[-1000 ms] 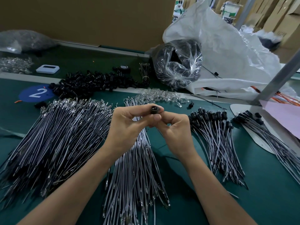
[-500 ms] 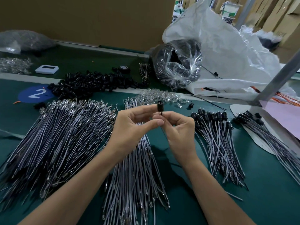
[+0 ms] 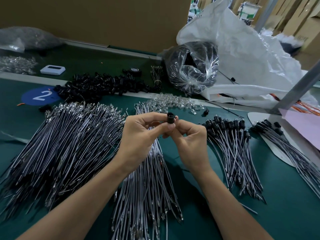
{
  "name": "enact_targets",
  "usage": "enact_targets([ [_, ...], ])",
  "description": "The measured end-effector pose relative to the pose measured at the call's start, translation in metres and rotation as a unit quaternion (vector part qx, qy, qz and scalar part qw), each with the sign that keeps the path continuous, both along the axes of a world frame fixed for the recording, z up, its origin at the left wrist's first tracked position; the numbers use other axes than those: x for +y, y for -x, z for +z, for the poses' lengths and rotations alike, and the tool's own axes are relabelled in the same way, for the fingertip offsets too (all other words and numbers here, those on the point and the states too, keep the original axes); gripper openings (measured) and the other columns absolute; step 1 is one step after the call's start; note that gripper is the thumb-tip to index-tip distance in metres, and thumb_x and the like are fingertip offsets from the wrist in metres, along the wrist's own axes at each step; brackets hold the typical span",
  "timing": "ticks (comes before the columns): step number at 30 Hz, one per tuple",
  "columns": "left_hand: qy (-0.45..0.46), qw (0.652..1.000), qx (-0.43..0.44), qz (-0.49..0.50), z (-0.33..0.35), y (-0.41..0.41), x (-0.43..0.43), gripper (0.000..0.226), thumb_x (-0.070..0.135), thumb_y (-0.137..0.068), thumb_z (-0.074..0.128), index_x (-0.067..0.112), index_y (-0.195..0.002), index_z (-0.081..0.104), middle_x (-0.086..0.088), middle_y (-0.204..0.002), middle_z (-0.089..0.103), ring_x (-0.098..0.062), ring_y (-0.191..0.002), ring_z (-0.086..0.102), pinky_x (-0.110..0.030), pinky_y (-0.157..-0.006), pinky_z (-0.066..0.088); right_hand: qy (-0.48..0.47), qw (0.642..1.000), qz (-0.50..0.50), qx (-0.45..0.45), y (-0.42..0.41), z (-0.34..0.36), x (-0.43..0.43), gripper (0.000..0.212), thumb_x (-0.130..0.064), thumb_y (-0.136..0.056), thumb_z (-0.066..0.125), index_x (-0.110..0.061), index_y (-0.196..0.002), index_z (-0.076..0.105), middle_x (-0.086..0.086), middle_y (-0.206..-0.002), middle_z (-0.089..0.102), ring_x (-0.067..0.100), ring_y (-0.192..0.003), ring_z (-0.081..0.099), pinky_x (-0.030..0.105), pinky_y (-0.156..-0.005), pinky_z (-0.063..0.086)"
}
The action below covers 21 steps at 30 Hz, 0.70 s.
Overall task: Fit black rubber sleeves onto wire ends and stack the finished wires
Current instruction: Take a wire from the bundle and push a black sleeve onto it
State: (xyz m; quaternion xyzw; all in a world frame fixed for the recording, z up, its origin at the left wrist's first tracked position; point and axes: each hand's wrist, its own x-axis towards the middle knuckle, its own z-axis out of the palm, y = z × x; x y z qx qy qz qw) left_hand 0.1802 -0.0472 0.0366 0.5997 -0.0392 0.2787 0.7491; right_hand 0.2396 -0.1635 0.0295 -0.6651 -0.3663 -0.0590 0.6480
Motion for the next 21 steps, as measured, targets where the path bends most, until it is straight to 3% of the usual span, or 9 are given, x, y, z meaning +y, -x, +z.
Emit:
enact_targets([
  [4,0.035,0.999,0.001,0.0,0.001,0.0,-0.002,0.013,0.016,-0.069,0.076,0.019,-0.08,0.081,-0.006,-0.083,0.077,-0.017,-0.071,0.065,-0.023,-0.056,0.051,-0.007,1.0,0.016,0.005,0.002,-0.003,0.004,0.011,-0.011,-0.088,0.067,-0.008,-0.08,0.074,-0.011,-0.063,0.068,0.002,-0.061,0.064,0.013,-0.063,0.048],
  [12,0.052,0.998,0.017,0.011,0.0,-0.002,0.0,0.01,0.012,-0.071,0.074,0.015,-0.079,0.08,-0.007,-0.079,0.076,-0.013,-0.064,0.064,-0.02,-0.052,0.047,-0.004,1.0,0.011,0.021,0.0,-0.007,0.007,0.013,-0.008,-0.088,0.07,-0.012,-0.078,0.075,-0.007,-0.064,0.069,0.005,-0.06,0.064,0.016,-0.062,0.048],
  [17,0.071,0.995,0.058,0.025,-0.004,-0.004,0.001,0.02,0.012,-0.071,0.075,0.016,-0.09,0.078,-0.008,-0.086,0.077,-0.016,-0.072,0.067,-0.022,-0.062,0.054,0.05,0.998,-0.005,0.026,-0.004,-0.009,0.007,0.011,-0.009,-0.088,0.07,-0.005,-0.08,0.077,-0.011,-0.065,0.069,-0.002,-0.062,0.064,0.011,-0.064,0.046],
  [19,0.079,0.994,0.064,0.032,-0.004,-0.006,0.0,0.024,0.009,-0.072,0.075,0.016,-0.094,0.076,-0.008,-0.087,0.077,-0.019,-0.076,0.068,-0.022,-0.065,0.055,0.09,0.995,-0.011,0.027,-0.005,-0.007,0.007,0.009,-0.009,-0.088,0.071,-0.004,-0.083,0.077,-0.009,-0.07,0.072,0.001,-0.068,0.067,0.019,-0.069,0.051],
  [21,0.088,0.993,0.056,0.052,-0.002,-0.007,0.003,0.024,0.011,-0.071,0.075,0.015,-0.094,0.076,-0.008,-0.086,0.077,-0.017,-0.079,0.072,-0.021,-0.069,0.056,0.134,0.986,0.033,0.092,-0.009,0.002,0.002,0.007,-0.011,-0.087,0.071,-0.01,-0.091,0.077,-0.002,-0.081,0.076,0.013,-0.082,0.072,0.03,-0.08,0.056],
])
